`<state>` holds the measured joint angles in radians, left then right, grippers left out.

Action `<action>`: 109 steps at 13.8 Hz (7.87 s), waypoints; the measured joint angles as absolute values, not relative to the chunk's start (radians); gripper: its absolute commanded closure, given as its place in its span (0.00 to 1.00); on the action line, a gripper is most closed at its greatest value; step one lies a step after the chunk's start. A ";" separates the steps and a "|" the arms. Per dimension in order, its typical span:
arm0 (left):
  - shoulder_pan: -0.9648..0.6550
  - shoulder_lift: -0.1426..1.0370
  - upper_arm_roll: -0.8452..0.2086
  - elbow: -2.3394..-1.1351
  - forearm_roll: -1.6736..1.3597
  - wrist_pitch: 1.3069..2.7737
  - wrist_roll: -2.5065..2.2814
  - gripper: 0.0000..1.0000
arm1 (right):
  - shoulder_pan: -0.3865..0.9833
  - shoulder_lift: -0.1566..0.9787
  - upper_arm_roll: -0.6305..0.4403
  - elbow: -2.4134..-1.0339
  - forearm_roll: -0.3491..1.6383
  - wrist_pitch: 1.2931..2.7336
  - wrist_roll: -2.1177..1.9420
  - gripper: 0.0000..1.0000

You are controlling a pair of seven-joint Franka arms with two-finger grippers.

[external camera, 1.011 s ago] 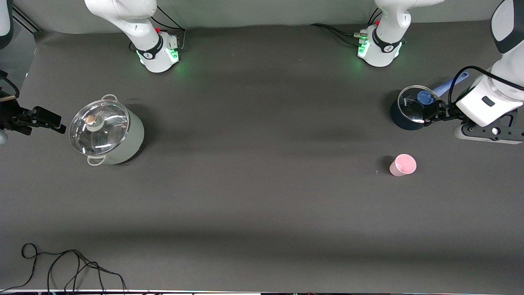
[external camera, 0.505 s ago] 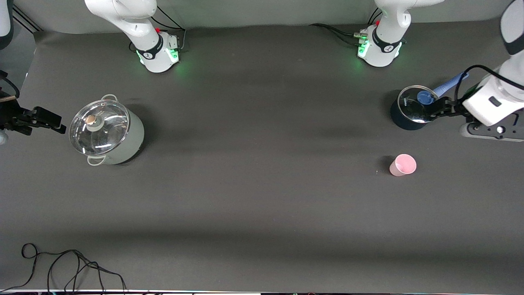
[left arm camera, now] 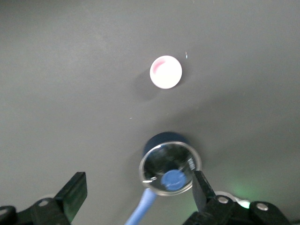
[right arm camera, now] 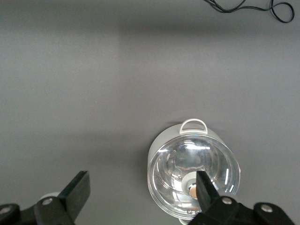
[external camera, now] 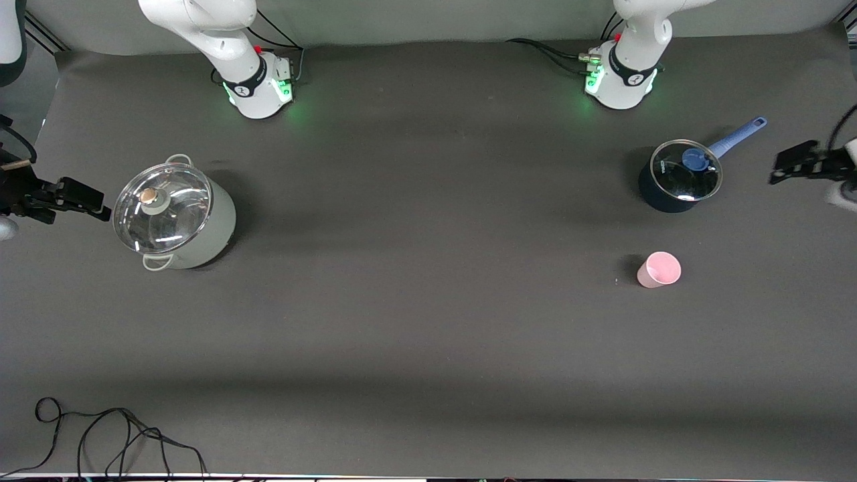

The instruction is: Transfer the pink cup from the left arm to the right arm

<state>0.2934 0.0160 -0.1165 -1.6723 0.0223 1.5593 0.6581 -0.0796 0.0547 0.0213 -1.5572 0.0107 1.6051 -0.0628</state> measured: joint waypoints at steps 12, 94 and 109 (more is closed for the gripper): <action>0.677 0.281 -0.112 -1.678 -0.368 1.685 1.733 0.01 | -0.074 0.058 0.022 -1.559 0.012 1.611 -0.063 0.00; -0.329 1.007 -1.106 -0.959 -1.596 3.348 2.333 1.00 | 0.266 0.261 0.027 -1.080 0.152 1.583 1.209 0.00; -0.415 0.996 -1.095 -0.890 -1.596 3.394 2.278 1.00 | 0.445 0.332 0.024 -1.066 0.085 1.472 1.296 0.00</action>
